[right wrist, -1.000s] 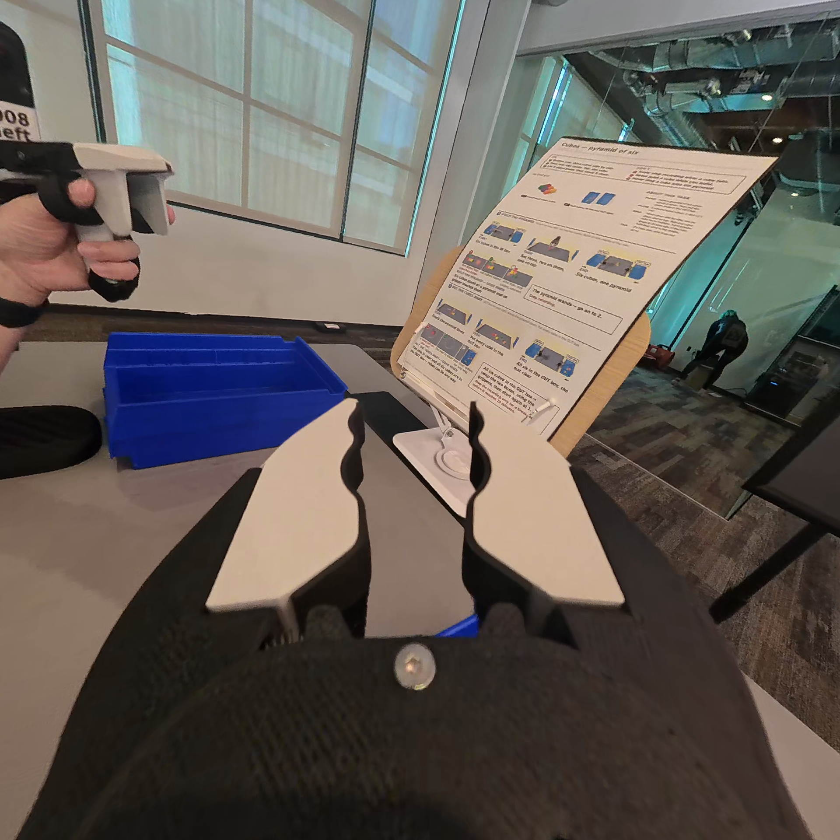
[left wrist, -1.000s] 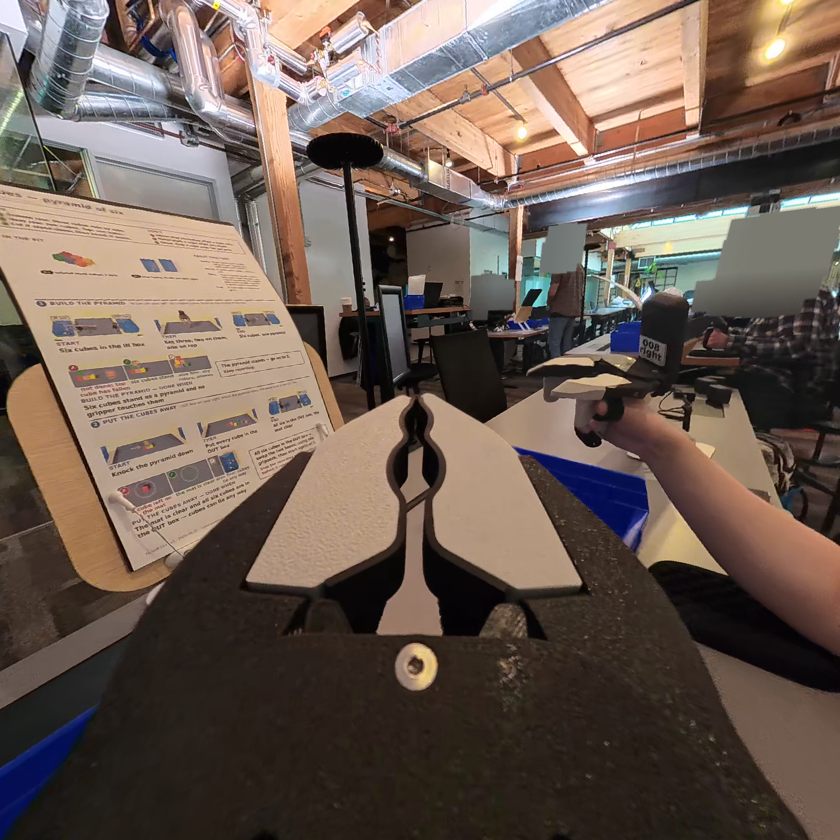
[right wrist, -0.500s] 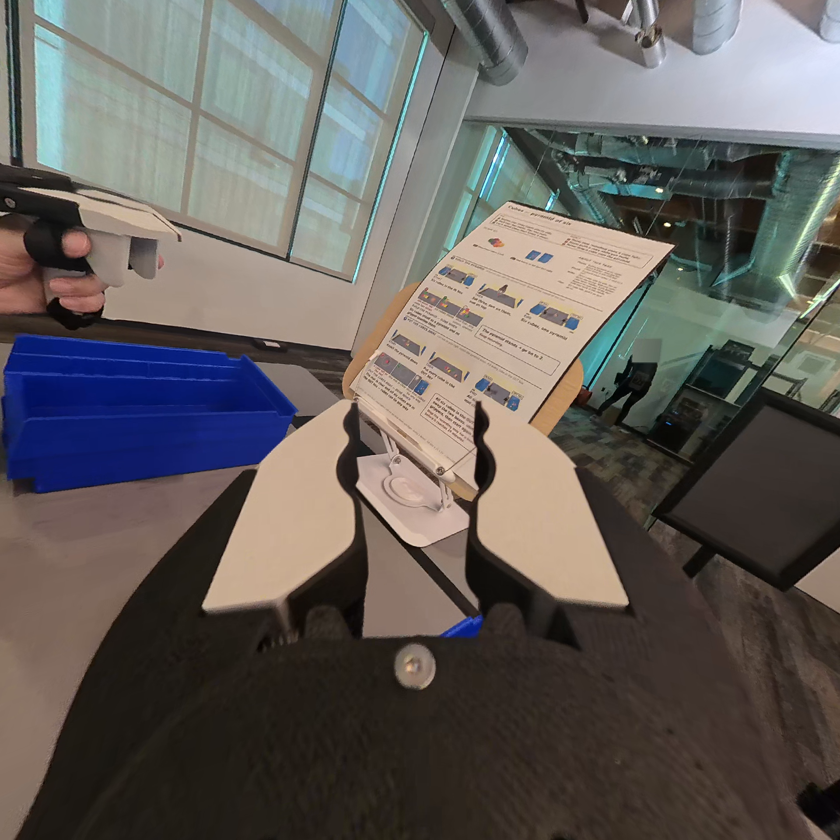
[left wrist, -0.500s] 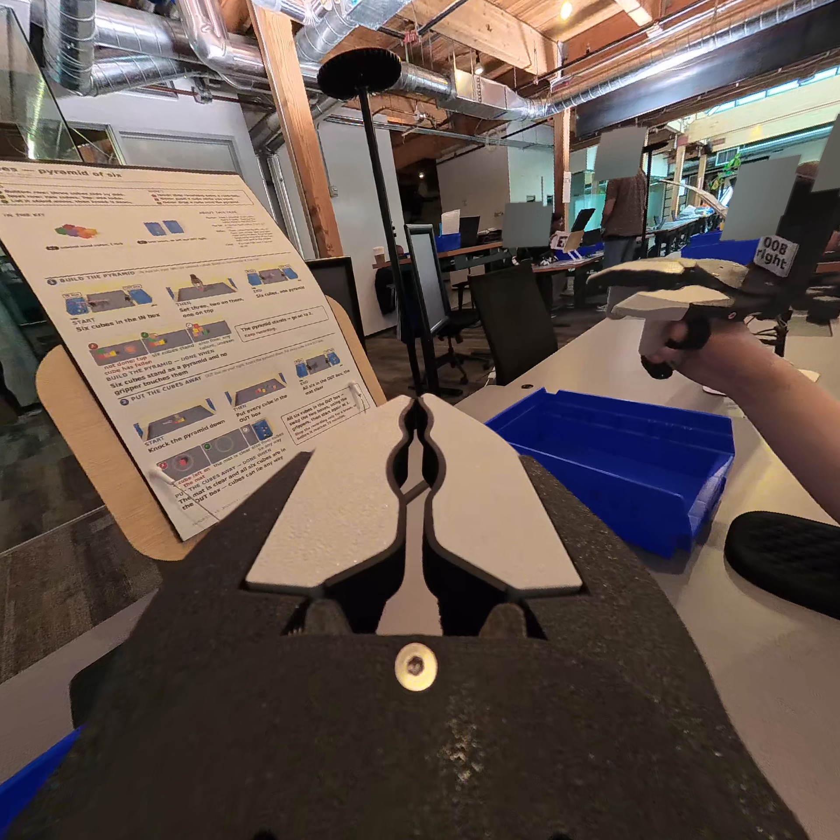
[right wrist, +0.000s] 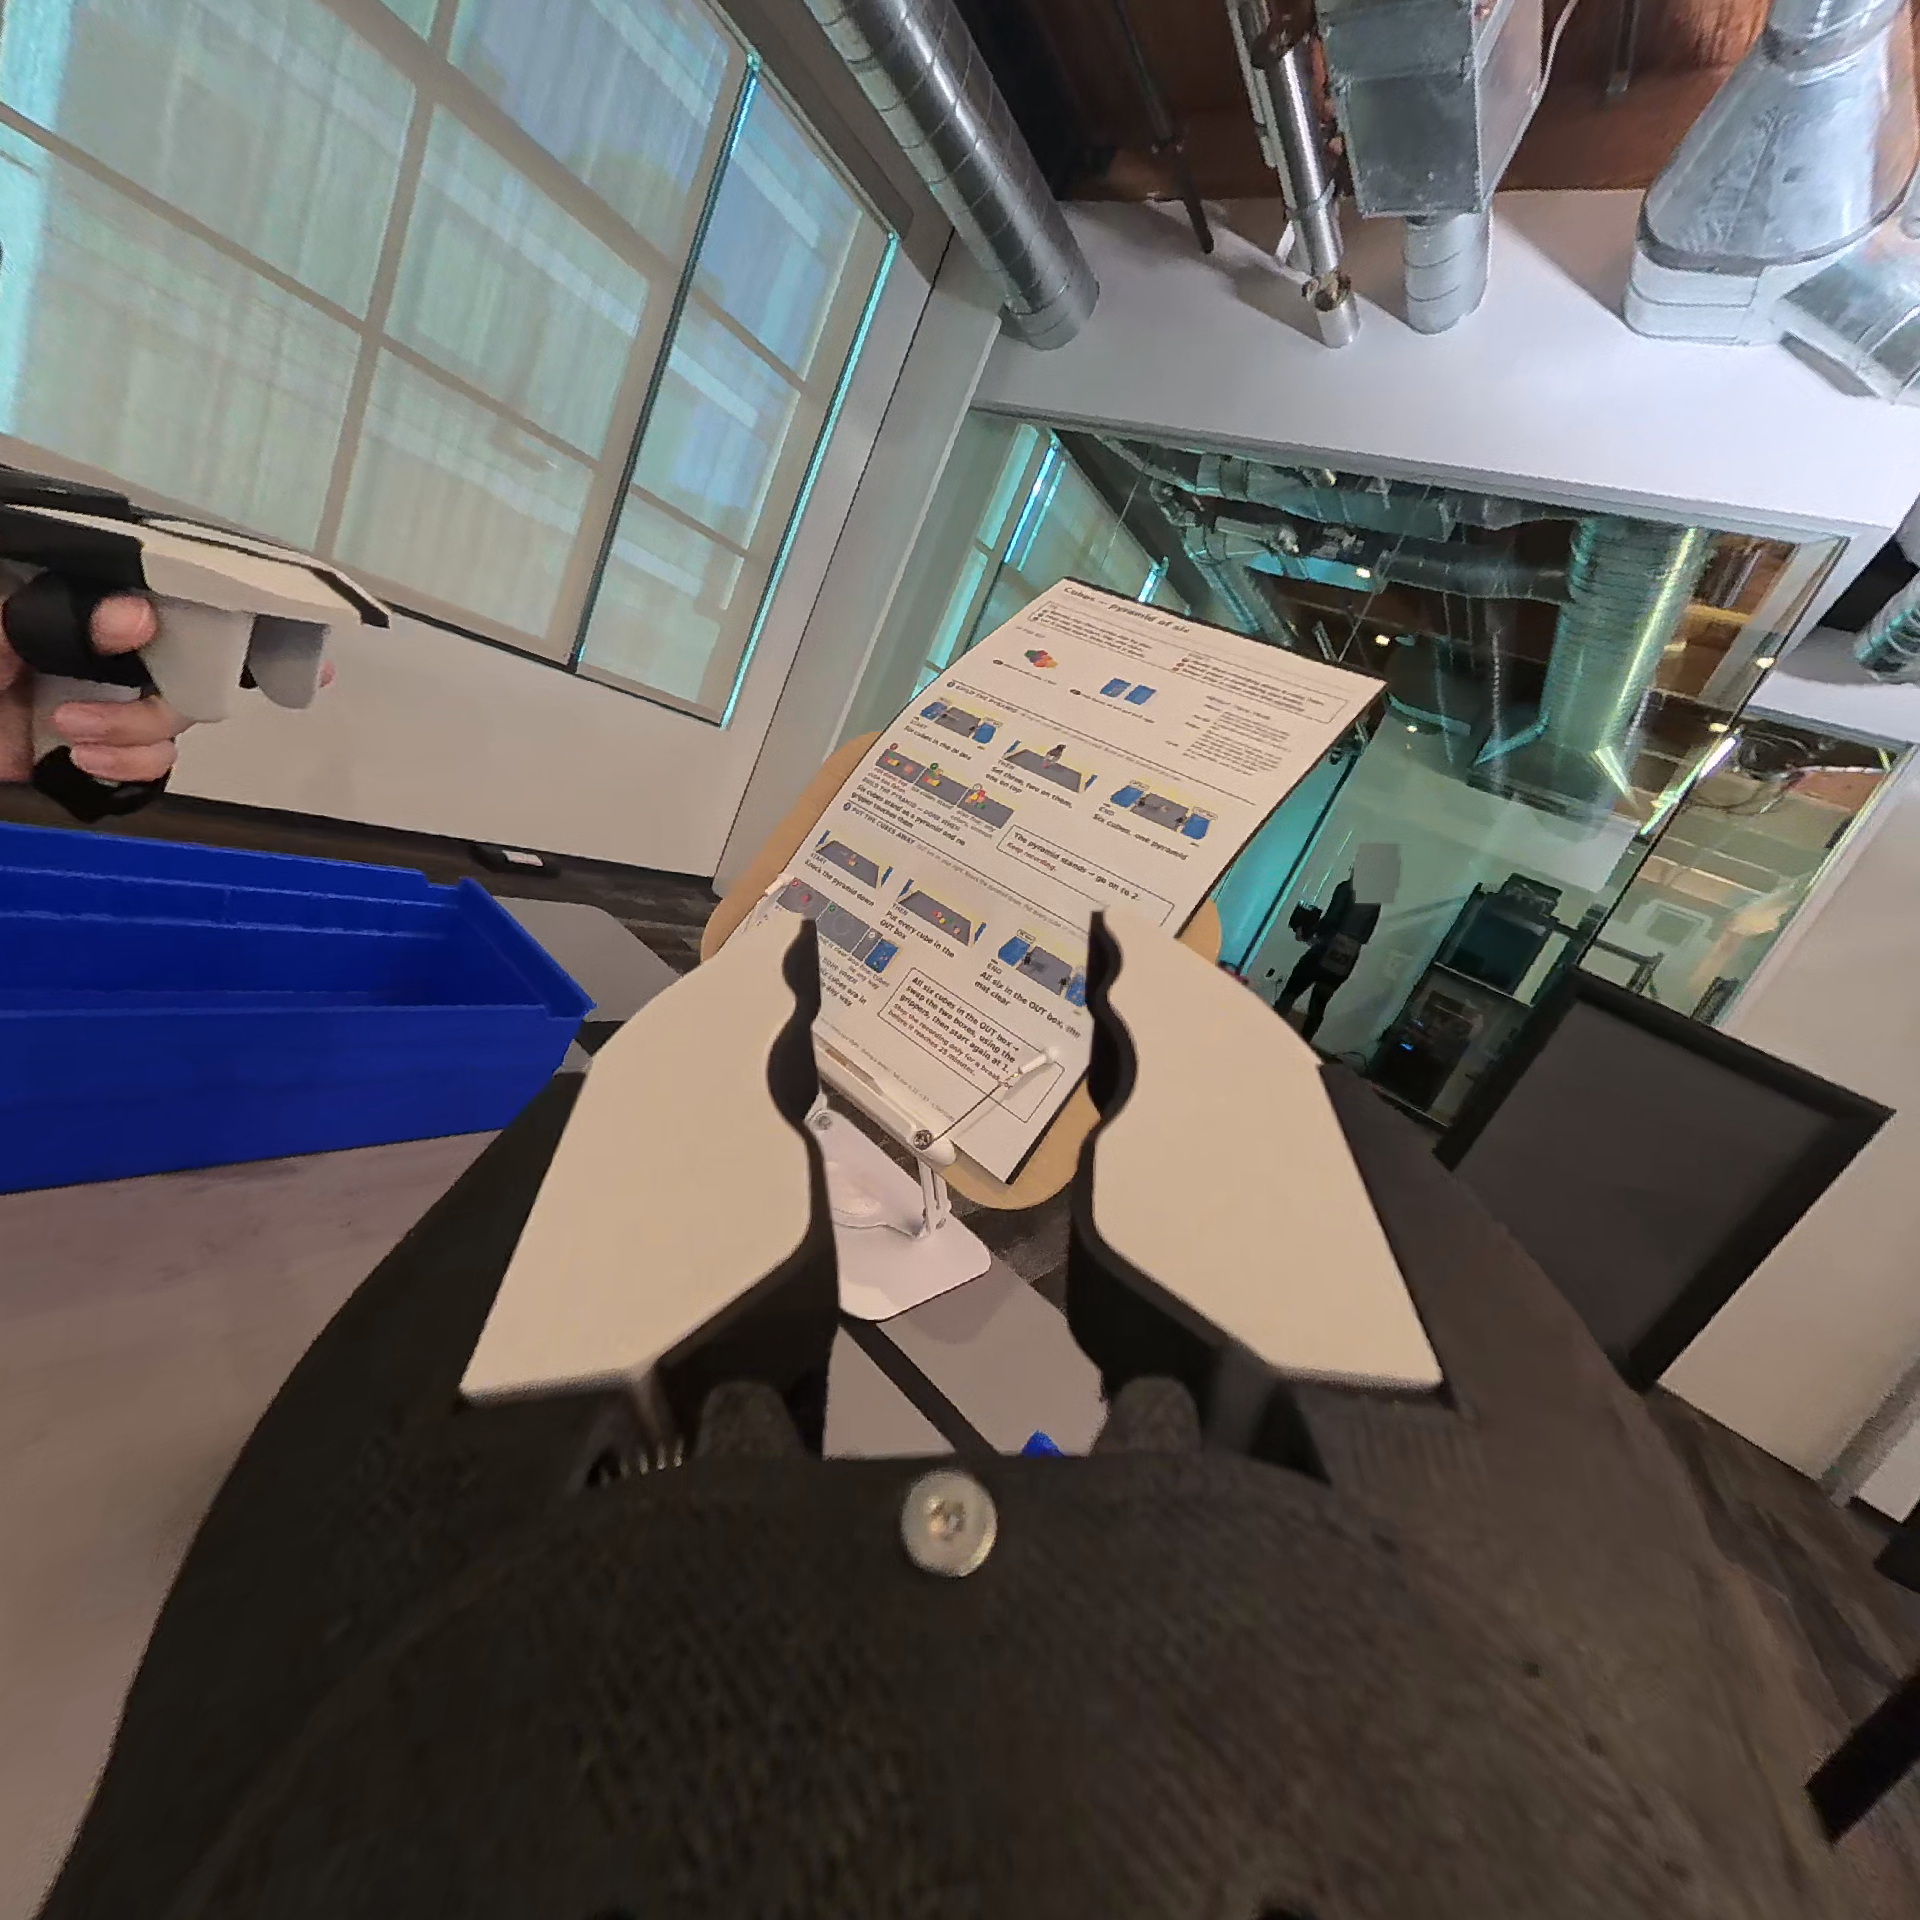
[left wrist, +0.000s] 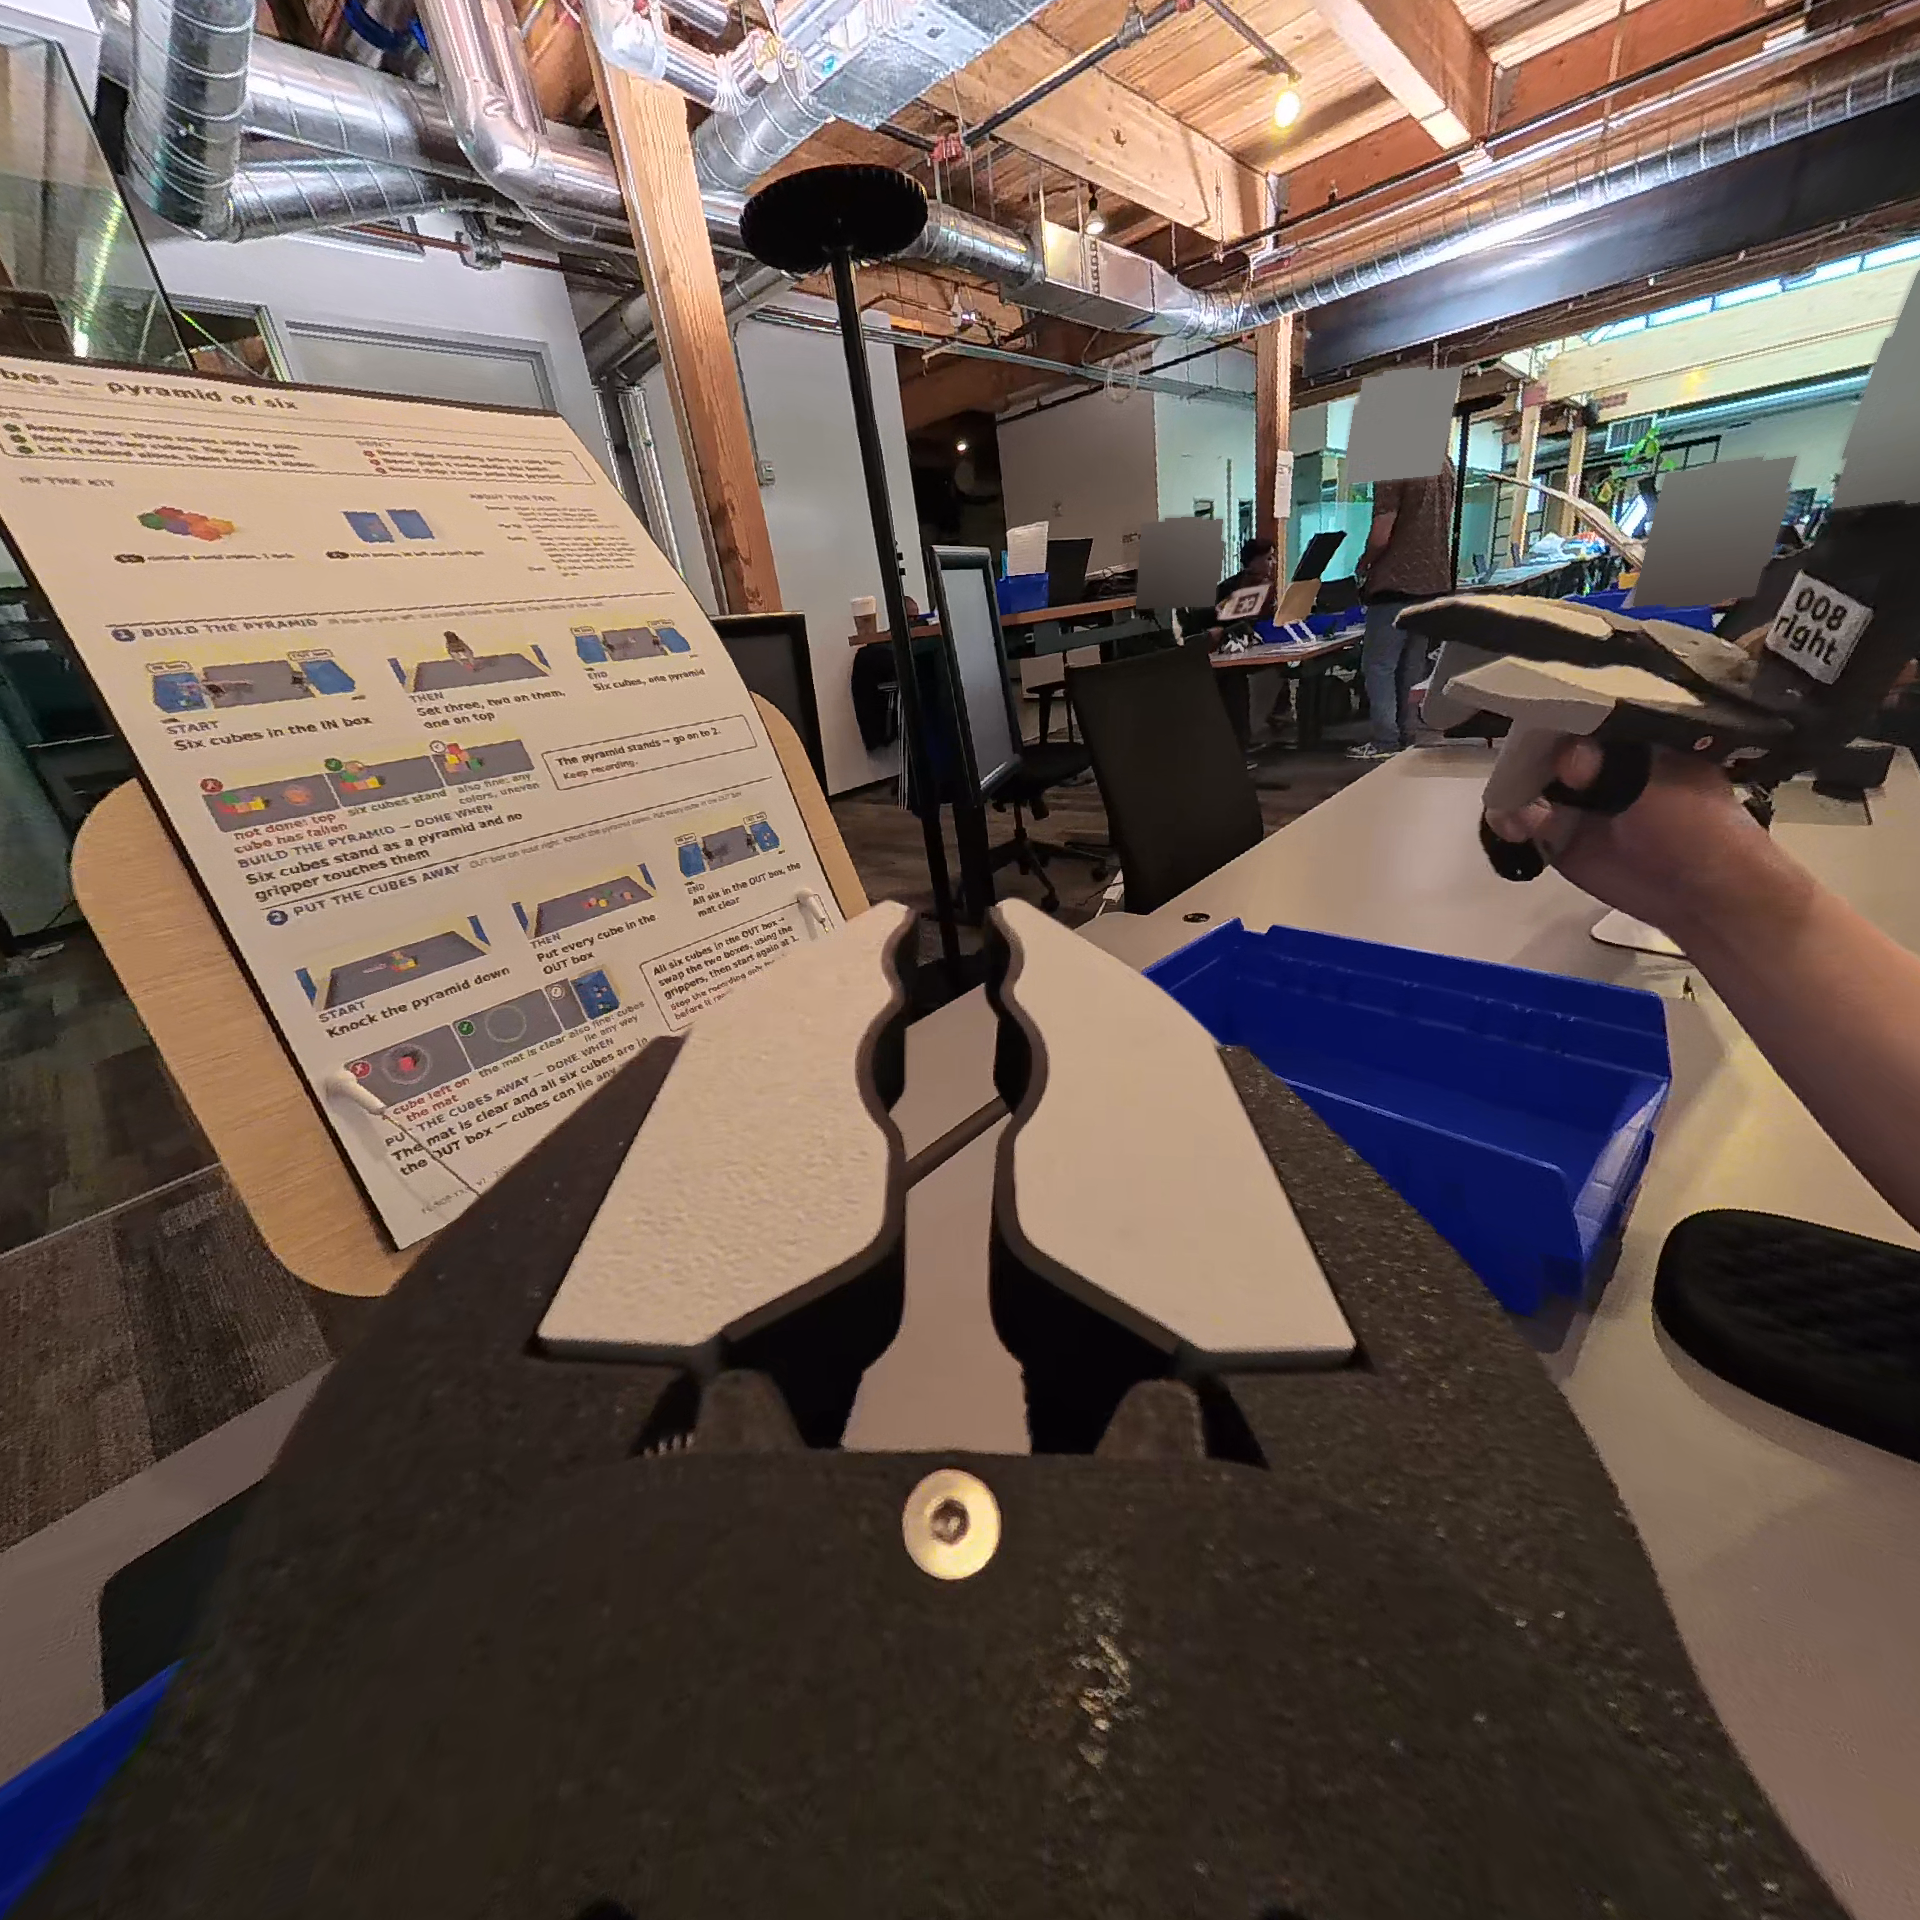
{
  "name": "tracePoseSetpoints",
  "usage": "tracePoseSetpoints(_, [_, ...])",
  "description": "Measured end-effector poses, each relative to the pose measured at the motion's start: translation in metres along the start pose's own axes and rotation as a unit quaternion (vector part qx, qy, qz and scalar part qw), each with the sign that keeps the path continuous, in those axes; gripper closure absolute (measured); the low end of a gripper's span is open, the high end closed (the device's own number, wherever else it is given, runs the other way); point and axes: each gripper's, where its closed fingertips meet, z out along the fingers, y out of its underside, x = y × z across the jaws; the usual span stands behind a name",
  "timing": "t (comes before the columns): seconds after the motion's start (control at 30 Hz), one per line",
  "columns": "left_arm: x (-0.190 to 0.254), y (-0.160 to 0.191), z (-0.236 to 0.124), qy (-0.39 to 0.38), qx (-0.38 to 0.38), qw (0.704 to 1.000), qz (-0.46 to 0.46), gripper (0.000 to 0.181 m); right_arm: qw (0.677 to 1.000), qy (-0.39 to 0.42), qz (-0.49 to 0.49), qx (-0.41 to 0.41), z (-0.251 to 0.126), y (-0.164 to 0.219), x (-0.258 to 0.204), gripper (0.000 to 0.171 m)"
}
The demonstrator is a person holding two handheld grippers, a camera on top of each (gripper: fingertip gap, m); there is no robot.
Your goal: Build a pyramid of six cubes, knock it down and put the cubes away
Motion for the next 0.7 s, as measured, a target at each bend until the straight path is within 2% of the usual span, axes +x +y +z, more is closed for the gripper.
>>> tracePoseSetpoints(0.13, [-0.003, -0.002, -0.001, -0.01, 0.004, 1.0, 0.003, 0.164, 1.0, 0.0, 0.01, -0.015, 0.0, 0.003, 0.002, 0.115])
tracePoseSetpoints(0.47, [-0.006, -0.007, -0.006, -0.019, 0.009, 1.0, 0.012, 0.174, 1.0, 0.003, -0.009, -0.008, 0.001, -0.001, -0.001, 0.13])
tracePoseSetpoints(0.57, [-0.008, -0.009, -0.008, -0.023, 0.011, 1.0, 0.012, 0.177, 0.999, -0.017, -0.012, -0.024, 0.006, 0.002, -0.011, 0.141])
tracePoseSetpoints(0.63, [-0.012, -0.011, -0.011, -0.034, 0.015, 0.999, 0.013, 0.181, 0.998, -0.053, -0.014, -0.039, 0.01, 0.005, -0.026, 0.163])
tracePoseSetpoints(0.7, [-0.015, -0.014, -0.013, -0.041, 0.022, 0.999, 0.014, 0.181, 0.994, -0.091, -0.007, -0.063, 0.016, 0.01, -0.044, 0.17])
